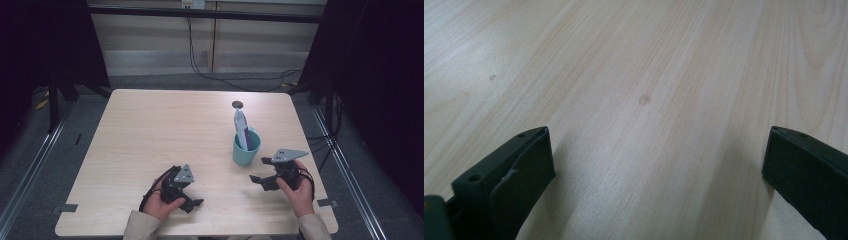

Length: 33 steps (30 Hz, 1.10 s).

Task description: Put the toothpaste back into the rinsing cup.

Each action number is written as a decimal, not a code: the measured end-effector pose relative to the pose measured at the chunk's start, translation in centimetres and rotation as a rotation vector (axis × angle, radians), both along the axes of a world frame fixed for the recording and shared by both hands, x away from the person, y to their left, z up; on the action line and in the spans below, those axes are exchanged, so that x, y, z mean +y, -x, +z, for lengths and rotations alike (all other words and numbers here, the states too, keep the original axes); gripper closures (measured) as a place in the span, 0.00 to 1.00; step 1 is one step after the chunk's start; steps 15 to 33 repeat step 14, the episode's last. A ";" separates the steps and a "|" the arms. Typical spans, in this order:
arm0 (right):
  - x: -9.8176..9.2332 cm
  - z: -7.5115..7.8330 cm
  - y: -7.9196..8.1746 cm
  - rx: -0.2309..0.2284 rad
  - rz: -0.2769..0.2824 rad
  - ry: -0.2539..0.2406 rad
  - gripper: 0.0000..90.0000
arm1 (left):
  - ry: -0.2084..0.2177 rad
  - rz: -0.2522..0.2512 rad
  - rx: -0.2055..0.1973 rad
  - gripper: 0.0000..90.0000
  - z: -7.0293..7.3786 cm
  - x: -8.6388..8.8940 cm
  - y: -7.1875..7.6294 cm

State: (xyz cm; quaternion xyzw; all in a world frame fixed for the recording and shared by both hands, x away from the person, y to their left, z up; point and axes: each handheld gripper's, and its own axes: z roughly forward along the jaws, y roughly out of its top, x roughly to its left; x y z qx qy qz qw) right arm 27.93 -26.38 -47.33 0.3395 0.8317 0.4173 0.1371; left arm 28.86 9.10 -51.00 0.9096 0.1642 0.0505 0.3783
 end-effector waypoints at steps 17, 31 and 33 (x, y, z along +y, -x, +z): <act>1.0 -3.3 1.1 0.041 -0.001 0.095 0.18 | 0.004 0.005 0.004 0.00 0.0 0.0 0.0; 1.0 -3.3 1.1 0.041 -0.001 0.095 0.18 | 0.004 0.005 0.004 0.00 0.0 0.0 0.0; 1.0 -3.3 1.1 0.041 -0.001 0.095 0.18 | 0.004 0.005 0.004 0.00 0.0 0.0 0.0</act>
